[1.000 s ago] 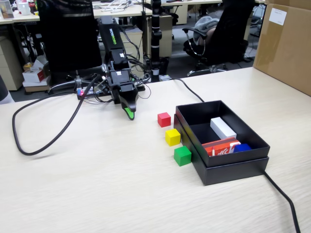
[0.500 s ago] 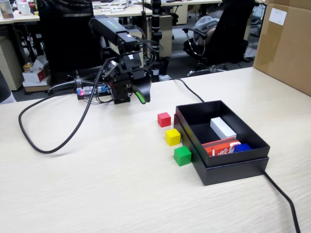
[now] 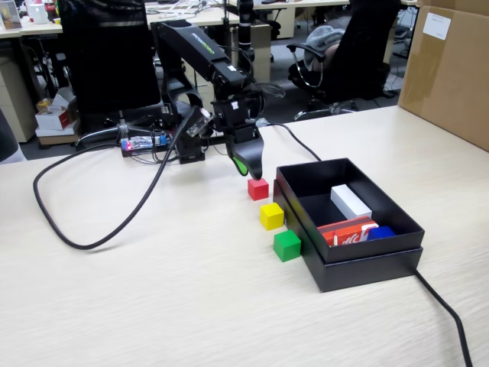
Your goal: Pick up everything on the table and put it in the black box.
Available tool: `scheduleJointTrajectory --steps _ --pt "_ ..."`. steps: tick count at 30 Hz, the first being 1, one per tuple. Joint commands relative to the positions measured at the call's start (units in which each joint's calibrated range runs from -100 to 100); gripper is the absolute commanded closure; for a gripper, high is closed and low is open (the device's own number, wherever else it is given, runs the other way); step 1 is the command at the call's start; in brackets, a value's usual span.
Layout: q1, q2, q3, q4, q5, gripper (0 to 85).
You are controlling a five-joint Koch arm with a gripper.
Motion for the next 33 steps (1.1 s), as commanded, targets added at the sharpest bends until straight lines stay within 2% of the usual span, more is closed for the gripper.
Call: scheduleJointTrajectory --steps 1,17,27,30,33 --pt "0.34 3.45 4.42 2.96 0.05 40.3" --pt "2.15 18.59 7.23 4.95 1.66 42.2" --pt "1.37 19.51 5.14 4.34 2.44 69.4" --pt "1.17 19.74 4.06 3.91 2.98 83.1" --pt "0.73 16.07 4.42 1.49 3.17 84.6"
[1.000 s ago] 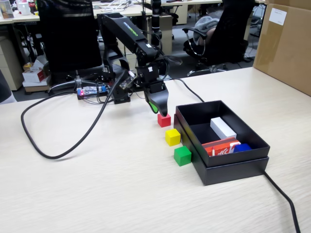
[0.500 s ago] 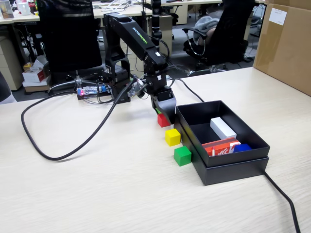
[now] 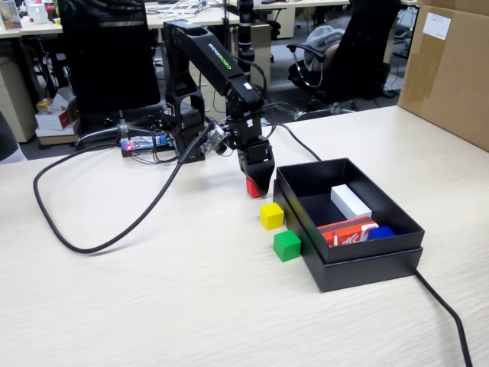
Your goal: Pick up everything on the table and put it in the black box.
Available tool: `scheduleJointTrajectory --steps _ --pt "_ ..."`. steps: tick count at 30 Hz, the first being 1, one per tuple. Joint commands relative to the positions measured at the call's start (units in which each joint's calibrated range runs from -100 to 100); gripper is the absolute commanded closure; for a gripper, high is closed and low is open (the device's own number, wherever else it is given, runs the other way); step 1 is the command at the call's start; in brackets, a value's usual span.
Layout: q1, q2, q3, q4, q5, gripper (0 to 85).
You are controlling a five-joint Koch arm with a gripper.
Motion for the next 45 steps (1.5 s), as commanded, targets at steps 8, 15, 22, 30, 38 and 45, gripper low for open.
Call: scheduleJointTrajectory --steps 8,15,22,30,38,45 --pt "-2.49 -21.79 21.44 -14.83 -1.42 84.7" --pt "-1.37 1.96 46.82 -10.07 -1.56 84.6" --pt "0.98 16.88 51.81 -8.61 -0.83 84.6" --pt "1.27 27.66 49.18 -6.62 -0.2 84.5" --pt "1.03 28.69 43.47 -6.01 -0.54 71.7" --pt "1.37 27.09 42.92 -6.01 -3.03 49.3"
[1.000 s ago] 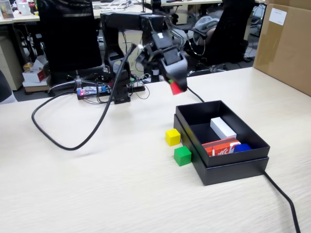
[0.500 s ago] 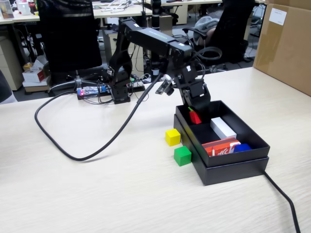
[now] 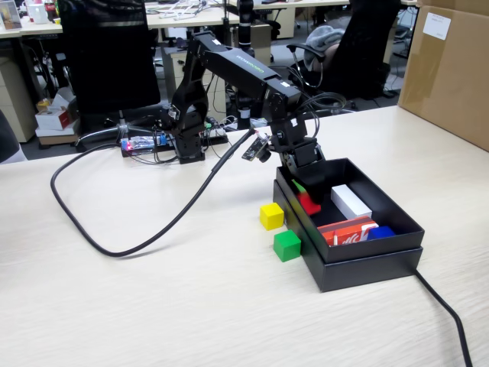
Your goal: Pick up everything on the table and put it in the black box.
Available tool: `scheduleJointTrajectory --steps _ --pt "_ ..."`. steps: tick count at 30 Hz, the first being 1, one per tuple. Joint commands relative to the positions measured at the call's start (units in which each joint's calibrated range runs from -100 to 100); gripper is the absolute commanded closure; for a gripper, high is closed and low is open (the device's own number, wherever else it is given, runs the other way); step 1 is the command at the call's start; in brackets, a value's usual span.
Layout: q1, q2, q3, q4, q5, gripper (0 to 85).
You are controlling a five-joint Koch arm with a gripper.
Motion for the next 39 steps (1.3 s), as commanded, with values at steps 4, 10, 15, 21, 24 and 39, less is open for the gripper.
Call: scheduleJointTrajectory --steps 4,10,15,21,24,39 --pt "0.29 -6.39 2.48 0.03 -2.3 48.4" --pt "-0.88 -17.06 3.84 -0.06 -6.4 43.8" --pt "-3.96 -27.96 2.93 -2.74 -9.67 40.0" --pt "-6.74 -35.88 -5.23 -5.68 -9.82 38.8" --pt "-7.42 -37.83 -12.03 -5.68 -9.43 37.2" --pt "-7.08 -24.86 -20.82 6.59 -6.54 37.9"
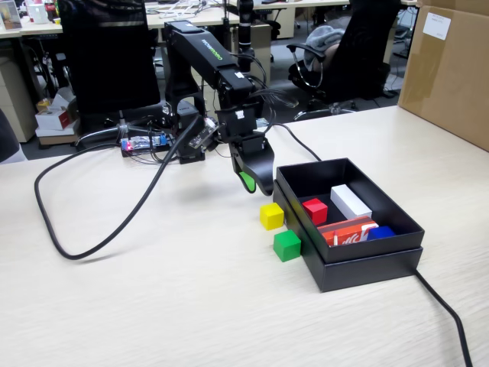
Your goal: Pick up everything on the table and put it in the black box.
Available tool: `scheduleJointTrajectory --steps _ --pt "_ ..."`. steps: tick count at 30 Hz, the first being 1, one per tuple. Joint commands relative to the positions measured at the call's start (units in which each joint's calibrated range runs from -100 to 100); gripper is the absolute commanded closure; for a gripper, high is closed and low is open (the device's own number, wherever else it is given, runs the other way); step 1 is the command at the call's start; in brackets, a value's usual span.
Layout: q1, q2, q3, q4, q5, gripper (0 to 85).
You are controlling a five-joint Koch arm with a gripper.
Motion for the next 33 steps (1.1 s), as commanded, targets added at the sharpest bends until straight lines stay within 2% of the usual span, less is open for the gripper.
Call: scheduleJointTrajectory --steps 1,3,15,19,24,25,29,33 --pt "0.49 2.64 4.09 4.66 0.29 38.0" --pt "0.88 11.7 7.99 6.39 1.03 38.2" --pt "0.98 18.93 10.35 6.39 1.47 38.7" --pt "1.12 19.62 8.17 6.39 1.76 44.6" --pt "1.07 19.85 6.0 6.13 2.2 62.1" --pt "0.98 19.73 5.63 5.78 2.54 68.6" --pt "0.68 18.7 5.0 5.35 2.78 79.7" --pt "0.2 16.52 4.82 3.88 2.98 84.7"
